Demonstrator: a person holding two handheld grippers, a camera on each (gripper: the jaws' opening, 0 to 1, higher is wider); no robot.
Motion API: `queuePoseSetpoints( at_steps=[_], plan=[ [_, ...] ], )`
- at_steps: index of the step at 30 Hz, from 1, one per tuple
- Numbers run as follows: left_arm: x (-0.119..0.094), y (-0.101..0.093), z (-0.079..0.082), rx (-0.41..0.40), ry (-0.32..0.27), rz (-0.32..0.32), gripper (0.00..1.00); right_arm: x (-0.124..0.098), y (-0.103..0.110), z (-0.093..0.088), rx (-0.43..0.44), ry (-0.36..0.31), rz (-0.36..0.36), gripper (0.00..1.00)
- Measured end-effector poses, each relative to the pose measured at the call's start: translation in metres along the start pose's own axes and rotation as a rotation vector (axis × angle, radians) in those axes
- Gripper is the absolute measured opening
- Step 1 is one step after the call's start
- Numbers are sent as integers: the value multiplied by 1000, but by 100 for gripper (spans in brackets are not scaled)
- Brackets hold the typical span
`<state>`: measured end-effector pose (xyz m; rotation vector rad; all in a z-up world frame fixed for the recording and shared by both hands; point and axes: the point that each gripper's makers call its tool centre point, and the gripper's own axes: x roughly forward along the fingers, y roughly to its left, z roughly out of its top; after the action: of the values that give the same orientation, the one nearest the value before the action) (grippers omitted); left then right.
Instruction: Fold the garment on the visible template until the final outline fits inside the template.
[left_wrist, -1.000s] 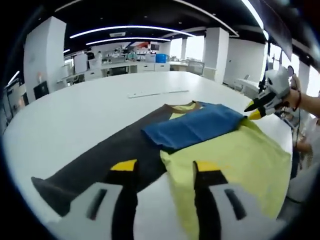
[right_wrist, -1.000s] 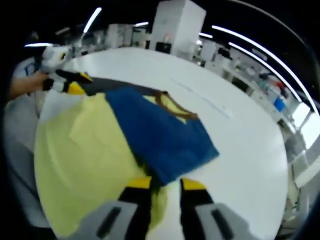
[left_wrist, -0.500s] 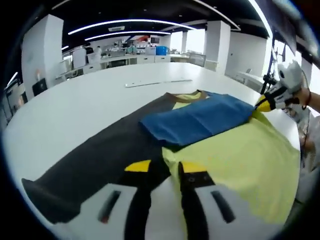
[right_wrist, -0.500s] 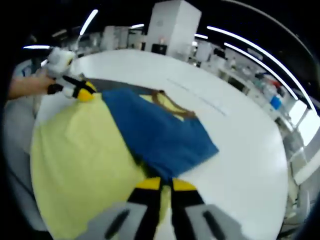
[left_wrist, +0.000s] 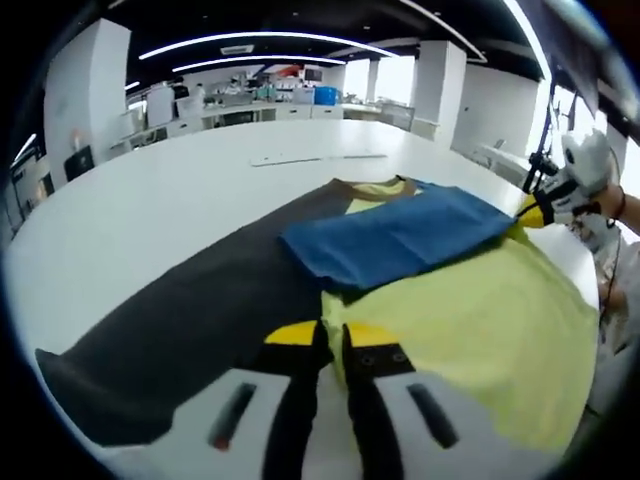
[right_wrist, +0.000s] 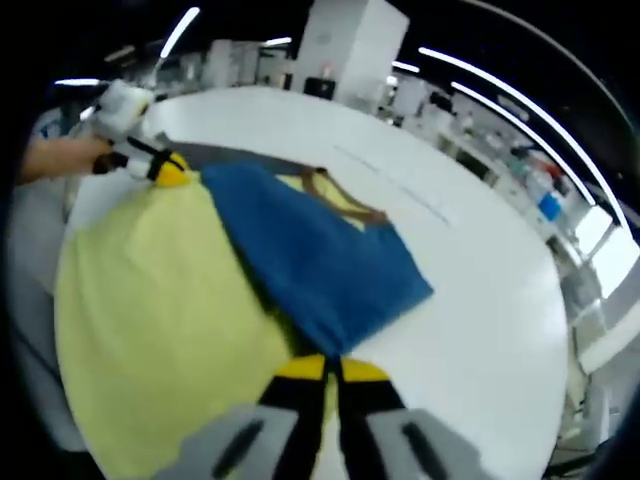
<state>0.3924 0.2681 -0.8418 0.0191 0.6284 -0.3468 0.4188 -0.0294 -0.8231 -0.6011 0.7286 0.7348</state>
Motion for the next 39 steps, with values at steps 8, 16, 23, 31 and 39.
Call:
queuePoseSetpoints(
  at_steps=[8, 16, 23, 31, 39],
  plan=[
    [-2, -2, 1, -7, 5, 7, 5, 0, -5, -10, -38, 44, -34, 0],
    [-1, 0, 2, -23, 8, 17, 5, 2, -12, -23, -38, 73, -43, 0],
    [-1, -1, 2, -19, 12, 18, 6, 3, -17, -33, -3, 100, -47, 0],
    [-1, -3, 3, -20, 14, 15, 6, 3, -6, -31, -31, 81, 15, 0],
    [-1, -1, 5, -45, 12, -8, 12, 3, -10, -34, -6, 89, 14, 0]
  ],
)
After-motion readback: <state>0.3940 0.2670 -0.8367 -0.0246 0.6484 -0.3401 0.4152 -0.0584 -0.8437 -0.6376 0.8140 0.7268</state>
